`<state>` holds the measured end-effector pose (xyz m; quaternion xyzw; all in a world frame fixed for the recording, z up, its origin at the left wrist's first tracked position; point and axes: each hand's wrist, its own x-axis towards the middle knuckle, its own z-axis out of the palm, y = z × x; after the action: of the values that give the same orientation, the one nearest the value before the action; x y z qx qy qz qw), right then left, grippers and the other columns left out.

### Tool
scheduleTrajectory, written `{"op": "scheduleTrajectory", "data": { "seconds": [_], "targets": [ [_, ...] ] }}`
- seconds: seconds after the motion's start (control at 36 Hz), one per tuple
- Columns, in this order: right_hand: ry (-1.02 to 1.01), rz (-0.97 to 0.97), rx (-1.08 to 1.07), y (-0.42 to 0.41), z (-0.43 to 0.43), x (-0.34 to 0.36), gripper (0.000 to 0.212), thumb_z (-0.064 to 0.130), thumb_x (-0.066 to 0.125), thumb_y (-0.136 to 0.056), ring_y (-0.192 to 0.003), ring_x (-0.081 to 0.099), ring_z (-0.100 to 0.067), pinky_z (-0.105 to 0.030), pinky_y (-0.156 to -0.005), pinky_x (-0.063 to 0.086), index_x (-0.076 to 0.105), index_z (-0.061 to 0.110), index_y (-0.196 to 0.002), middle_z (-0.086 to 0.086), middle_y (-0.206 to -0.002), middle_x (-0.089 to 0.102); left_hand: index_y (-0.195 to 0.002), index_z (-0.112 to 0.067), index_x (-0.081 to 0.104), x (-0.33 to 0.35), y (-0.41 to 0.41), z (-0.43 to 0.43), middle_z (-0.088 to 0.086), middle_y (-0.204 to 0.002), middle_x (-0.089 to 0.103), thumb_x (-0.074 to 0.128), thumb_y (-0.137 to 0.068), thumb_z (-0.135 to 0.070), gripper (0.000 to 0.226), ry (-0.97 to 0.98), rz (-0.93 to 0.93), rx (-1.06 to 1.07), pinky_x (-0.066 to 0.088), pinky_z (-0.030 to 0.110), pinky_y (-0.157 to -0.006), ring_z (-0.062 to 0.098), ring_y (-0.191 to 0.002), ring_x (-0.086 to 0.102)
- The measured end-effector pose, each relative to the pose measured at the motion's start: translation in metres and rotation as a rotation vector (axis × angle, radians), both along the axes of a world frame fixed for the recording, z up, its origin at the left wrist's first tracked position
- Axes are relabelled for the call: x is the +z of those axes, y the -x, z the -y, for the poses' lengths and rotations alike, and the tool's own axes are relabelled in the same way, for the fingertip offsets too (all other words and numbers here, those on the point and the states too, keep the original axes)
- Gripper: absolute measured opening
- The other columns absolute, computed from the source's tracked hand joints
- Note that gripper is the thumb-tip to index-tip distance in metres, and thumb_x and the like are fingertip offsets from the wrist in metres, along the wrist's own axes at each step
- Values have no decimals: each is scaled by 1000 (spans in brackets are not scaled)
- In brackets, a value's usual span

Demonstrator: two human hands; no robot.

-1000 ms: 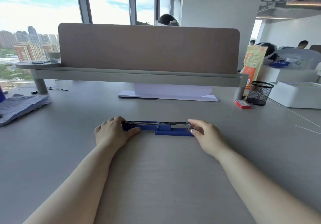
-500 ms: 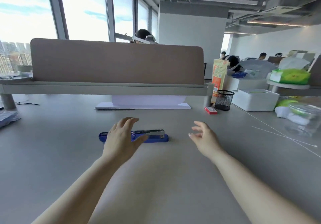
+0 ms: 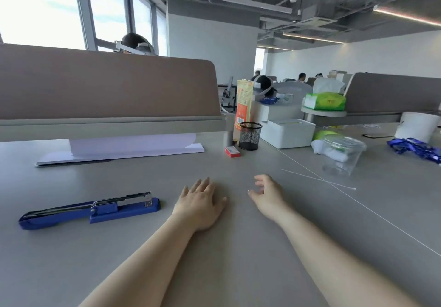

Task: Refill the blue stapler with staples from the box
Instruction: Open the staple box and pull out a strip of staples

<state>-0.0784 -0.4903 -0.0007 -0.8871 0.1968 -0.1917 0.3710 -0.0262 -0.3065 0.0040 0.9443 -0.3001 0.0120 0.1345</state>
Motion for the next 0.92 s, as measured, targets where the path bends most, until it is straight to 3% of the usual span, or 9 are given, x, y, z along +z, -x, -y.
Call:
{"op": "scheduleTrajectory", "data": {
  "seconds": [0.22, 0.39, 0.5, 0.72, 0.92],
  "targets": [
    [195, -83, -5, -87, 33, 8, 53, 36, 57, -84, -125, 45, -29, -40, -104, 40, 42, 20, -132, -8, -137, 50, -146, -27, 17, -7, -6, 5, -9, -159, 10, 16, -87, -66, 70, -26, 45, 57, 5, 34, -119, 10, -146, 4],
    [353, -189, 53, -146, 37, 8, 69, 52, 47, -85, -136, 26, -34, -45, -109, 28, 16, 34, -144, -7, -154, 24, -145, -30, 16, -7, -6, 5, -12, -158, 9, 17, -86, -68, 70, 0, 74, 84, 4, 32, -118, 7, -145, 2],
    [388, -283, 102, -165, 40, 4, 67, 58, 36, -86, -144, 14, -30, -47, -115, 17, 13, 34, -145, 2, -159, 8, -144, -31, 16, -9, -6, 6, -13, -158, 9, 17, -85, -68, 69, -2, 65, 88, 3, 34, -119, 7, -145, 2],
    [466, -230, 34, -153, 30, 5, 50, 50, 37, -89, -131, 34, -28, -42, -102, 33, 43, 25, -131, -5, -141, 42, -144, -31, 18, -9, -7, 5, -12, -158, 10, 20, -86, -67, 68, -7, 37, 81, 3, 35, -119, 7, -145, 2],
    [442, -178, 41, -99, 10, 5, 35, 38, 43, -90, -124, 43, -28, -41, -98, 36, 51, 25, -122, -5, -134, 47, -140, -30, 29, -7, -7, 5, -12, -155, 22, 27, -84, -67, 67, 45, 30, 80, 10, 34, -115, 8, -144, 13]
  ]
}}
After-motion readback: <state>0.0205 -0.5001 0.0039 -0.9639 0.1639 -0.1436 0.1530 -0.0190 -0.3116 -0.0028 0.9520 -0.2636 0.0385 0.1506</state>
